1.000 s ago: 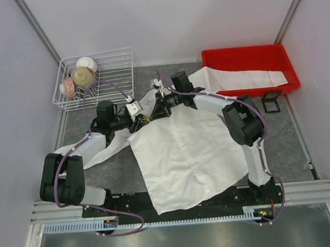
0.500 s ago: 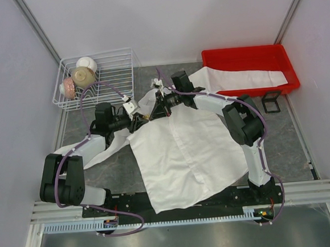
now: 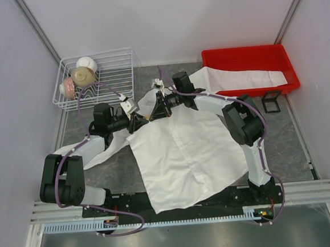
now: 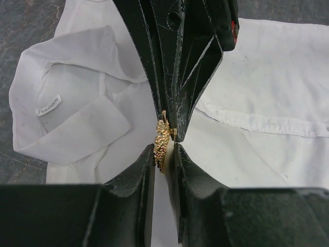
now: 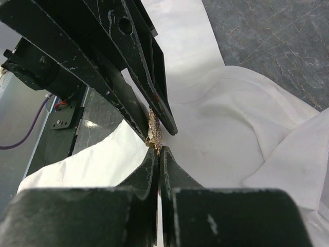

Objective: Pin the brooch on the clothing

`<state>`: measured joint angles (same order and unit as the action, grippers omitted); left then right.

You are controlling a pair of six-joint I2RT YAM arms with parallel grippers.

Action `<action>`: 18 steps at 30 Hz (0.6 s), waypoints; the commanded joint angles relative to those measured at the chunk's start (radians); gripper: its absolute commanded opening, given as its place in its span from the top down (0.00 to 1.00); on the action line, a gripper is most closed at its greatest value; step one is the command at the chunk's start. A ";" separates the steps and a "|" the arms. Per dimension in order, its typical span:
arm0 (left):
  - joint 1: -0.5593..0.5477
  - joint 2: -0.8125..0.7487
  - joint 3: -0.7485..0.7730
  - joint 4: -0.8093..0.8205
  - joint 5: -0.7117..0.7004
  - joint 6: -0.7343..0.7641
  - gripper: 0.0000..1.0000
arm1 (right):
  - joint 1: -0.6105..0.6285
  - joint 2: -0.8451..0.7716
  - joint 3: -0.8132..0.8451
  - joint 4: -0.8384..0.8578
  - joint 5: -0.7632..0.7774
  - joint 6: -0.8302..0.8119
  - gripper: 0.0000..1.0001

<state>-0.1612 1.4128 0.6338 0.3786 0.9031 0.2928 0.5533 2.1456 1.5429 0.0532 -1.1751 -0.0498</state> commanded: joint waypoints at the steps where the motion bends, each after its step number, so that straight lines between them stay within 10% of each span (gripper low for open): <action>1: 0.008 -0.029 -0.002 0.063 0.051 -0.032 0.80 | -0.016 -0.046 -0.018 0.100 -0.021 0.044 1.00; 18: 0.003 0.014 0.086 -0.119 0.040 0.060 0.90 | -0.009 -0.098 -0.047 0.177 0.023 -0.031 1.00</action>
<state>-0.1581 1.4132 0.6708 0.3134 0.9241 0.2886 0.5522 2.1143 1.4654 0.2012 -1.1675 -0.0395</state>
